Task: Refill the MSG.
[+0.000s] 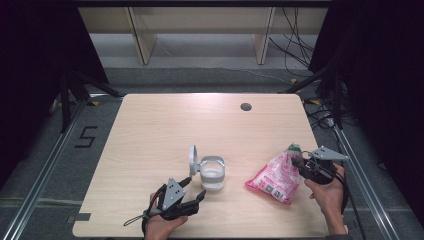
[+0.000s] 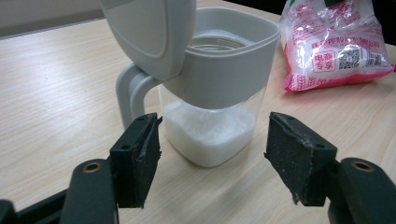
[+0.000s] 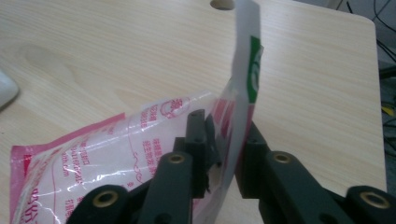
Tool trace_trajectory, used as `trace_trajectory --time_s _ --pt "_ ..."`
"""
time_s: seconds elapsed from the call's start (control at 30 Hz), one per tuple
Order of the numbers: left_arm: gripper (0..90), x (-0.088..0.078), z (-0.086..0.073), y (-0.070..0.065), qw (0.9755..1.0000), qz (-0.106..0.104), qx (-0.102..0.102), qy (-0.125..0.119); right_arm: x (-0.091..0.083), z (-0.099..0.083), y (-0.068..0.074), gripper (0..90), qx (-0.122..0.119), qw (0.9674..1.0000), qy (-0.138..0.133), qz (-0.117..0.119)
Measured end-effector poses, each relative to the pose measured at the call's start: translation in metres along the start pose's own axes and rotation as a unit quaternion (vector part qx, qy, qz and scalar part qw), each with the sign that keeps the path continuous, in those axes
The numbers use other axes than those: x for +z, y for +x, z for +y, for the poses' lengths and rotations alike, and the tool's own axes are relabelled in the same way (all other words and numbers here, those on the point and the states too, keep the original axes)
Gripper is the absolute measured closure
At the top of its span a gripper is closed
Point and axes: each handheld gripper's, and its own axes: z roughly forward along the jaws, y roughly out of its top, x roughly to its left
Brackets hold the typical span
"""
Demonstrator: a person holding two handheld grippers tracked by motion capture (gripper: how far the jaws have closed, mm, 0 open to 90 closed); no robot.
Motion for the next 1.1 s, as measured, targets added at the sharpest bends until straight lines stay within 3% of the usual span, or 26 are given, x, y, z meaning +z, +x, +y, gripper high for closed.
trace_trajectory --time_s 0.03,0.07,0.2,0.23,0.3,0.33,0.37,0.43,0.47,0.5,0.53,0.57,0.6,0.63,0.67,0.7,0.73,0.77,0.8,0.83,0.87,0.97,1.03,1.1 --pt "34.3 0.000 0.000 0.001 1.0000 0.004 -0.005 -0.007 0.000 0.000 -0.002 75.0 -0.008 1.0000 0.000 0.000" --pt "34.4 -0.002 0.000 0.002 0.9999 0.008 -0.007 -0.005 -0.001 -0.001 0.000 73.6 0.007 1.0000 0.004 -0.003" --pt "34.8 -0.005 0.001 0.003 0.9999 0.009 -0.007 -0.004 -0.002 -0.001 -0.004 69.4 0.001 1.0000 -0.002 -0.008" --pt "34.8 -0.004 0.001 0.004 0.9999 0.006 -0.007 -0.007 -0.004 -0.001 -0.001 68.2 0.022 0.9997 0.002 -0.010" --pt "34.9 -0.006 0.002 0.005 0.9999 0.013 -0.006 -0.003 -0.005 -0.001 -0.003 64.4 0.010 0.9999 -0.002 -0.012" --pt "35.0 -0.006 0.002 0.005 0.9999 0.013 -0.009 -0.003 -0.007 -0.001 0.000 63.1 0.028 0.9994 -0.001 -0.017" --pt "35.1 -0.007 0.002 0.006 0.9999 0.013 -0.009 -0.003 -0.007 -0.001 -0.003 61.5 0.018 0.9997 -0.005 -0.016" --pt "35.5 -0.009 0.002 0.008 0.9998 0.013 -0.012 -0.003 -0.009 -0.001 0.000 60.6 0.038 0.9989 -0.004 -0.026" --pt "35.7 -0.010 0.002 0.008 0.9998 0.014 -0.010 -0.003 -0.010 -0.002 -0.003 59.5 0.028 0.9993 -0.006 -0.025" --pt "35.7 -0.009 0.002 0.010 0.9998 0.013 -0.011 -0.007 -0.011 -0.002 0.000 57.7 0.051 0.9982 -0.005 -0.032" --pt "35.8 -0.010 0.002 0.010 0.9998 0.012 -0.013 -0.009 -0.012 -0.002 -0.004 55.9 0.033 0.9989 -0.009 -0.032" --pt "35.9 -0.011 0.002 0.011 0.9998 0.017 -0.011 -0.002 -0.013 -0.002 -0.004 54.7 0.036 0.9985 -0.014 -0.038" --pt "36.0 -0.011 0.002 0.012 0.9998 0.014 -0.011 -0.006 -0.016 -0.002 -0.001 53.4 0.054 0.9973 -0.015 -0.048" --pt "36.2 -0.012 0.002 0.013 0.9998 0.018 -0.010 -0.003 -0.017 -0.002 -0.003 53.0 0.038 0.9976 -0.020 -0.055" --pt "36.3 -0.012 0.002 0.013 0.9997 0.020 -0.013 -0.003 -0.020 -0.001 -0.004 52.9 0.041 0.9975 -0.025 -0.053" --pt "36.6 -0.012 0.002 0.014 0.9998 0.017 -0.013 -0.005 -0.023 -0.001 0.001 52.7 0.064 0.9960 -0.023 -0.057" --pt "37.3 -0.012 0.002 0.014 0.9997 0.020 -0.013 -0.009 -0.024 -0.001 -0.003 52.4 0.045 0.9970 -0.031 -0.055" --pt "37.7 -0.014 0.002 0.014 0.9997 0.023 -0.008 -0.003 -0.027 -0.001 0.000 52.4 0.062 0.9956 -0.033 -0.063" --pt "37.7 -0.014 0.003 0.015 0.9997 0.022 -0.006 -0.003 -0.028 -0.001 0.000 52.3 0.061 0.9956 -0.034 -0.062" --pt "37.7 -0.015 0.003 0.015 0.9997 0.023 -0.007 -0.003 -0.028 -0.001 -0.003 52.1 0.039 0.9963 -0.039 -0.065" --pt "37.7 -0.014 0.003 0.016 0.9997 0.023 -0.008 -0.007 -0.029 -0.001 0.001 51.7 0.054 0.9960 -0.038 -0.060" --pt "37.7 -0.017 0.003 0.018 0.9996 0.026 -0.010 -0.009 -0.032 0.000 0.008 50.2 0.057 0.9956 -0.036 -0.065" --pt "37.7 -0.019 0.004 0.020 0.9995 0.030 -0.010 -0.006 -0.032 0.002 0.008 50.1 0.031 0.9970 -0.042 -0.058" --pt "37.8 -0.020 0.003 0.022 0.9994 0.031 -0.012 -0.010 -0.033 0.003 0.012 50.0 0.023 0.9969 -0.048 -0.057"
